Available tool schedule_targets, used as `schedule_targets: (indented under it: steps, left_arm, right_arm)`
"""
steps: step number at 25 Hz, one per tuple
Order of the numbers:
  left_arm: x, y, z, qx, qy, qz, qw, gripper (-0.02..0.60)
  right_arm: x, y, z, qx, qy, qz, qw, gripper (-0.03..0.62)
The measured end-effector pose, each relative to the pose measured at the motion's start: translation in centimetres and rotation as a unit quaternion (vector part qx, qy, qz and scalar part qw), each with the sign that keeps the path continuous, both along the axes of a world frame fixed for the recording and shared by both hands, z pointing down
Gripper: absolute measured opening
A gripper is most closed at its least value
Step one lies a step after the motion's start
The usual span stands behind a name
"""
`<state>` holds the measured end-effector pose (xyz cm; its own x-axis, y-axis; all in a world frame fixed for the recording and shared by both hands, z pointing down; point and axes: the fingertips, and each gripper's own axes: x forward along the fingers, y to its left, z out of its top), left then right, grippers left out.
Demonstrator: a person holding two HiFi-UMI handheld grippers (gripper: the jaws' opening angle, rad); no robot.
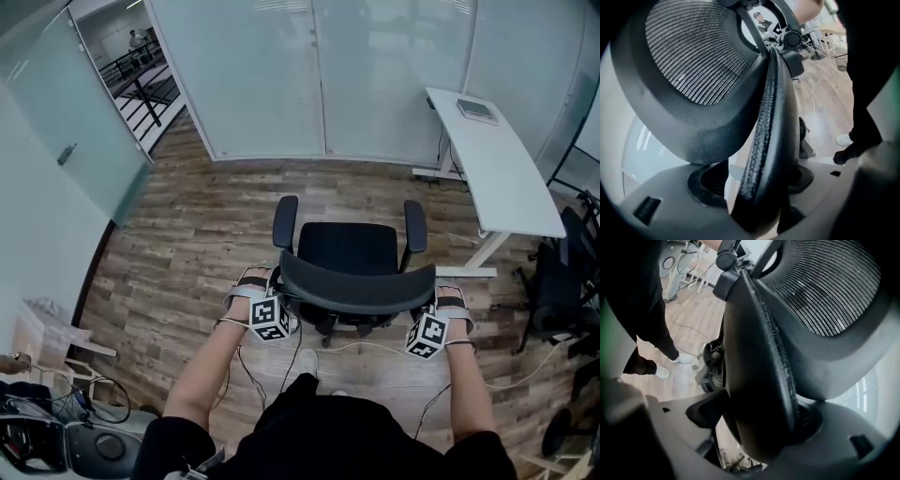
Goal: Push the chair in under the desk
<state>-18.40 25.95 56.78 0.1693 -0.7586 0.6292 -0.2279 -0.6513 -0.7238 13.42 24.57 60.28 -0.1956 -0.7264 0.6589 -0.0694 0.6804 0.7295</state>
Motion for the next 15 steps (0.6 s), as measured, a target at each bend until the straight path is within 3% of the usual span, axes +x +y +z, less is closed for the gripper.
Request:
schedule_targets:
  steps: [15]
  left_arm:
    - [-4.3,-8.7,0.1,0.0,-0.012,0.048,0.9988,0.301]
  right_arm:
    - [-4.4,-4.9,0.0,0.007,0.005,0.044,0.999,0.407]
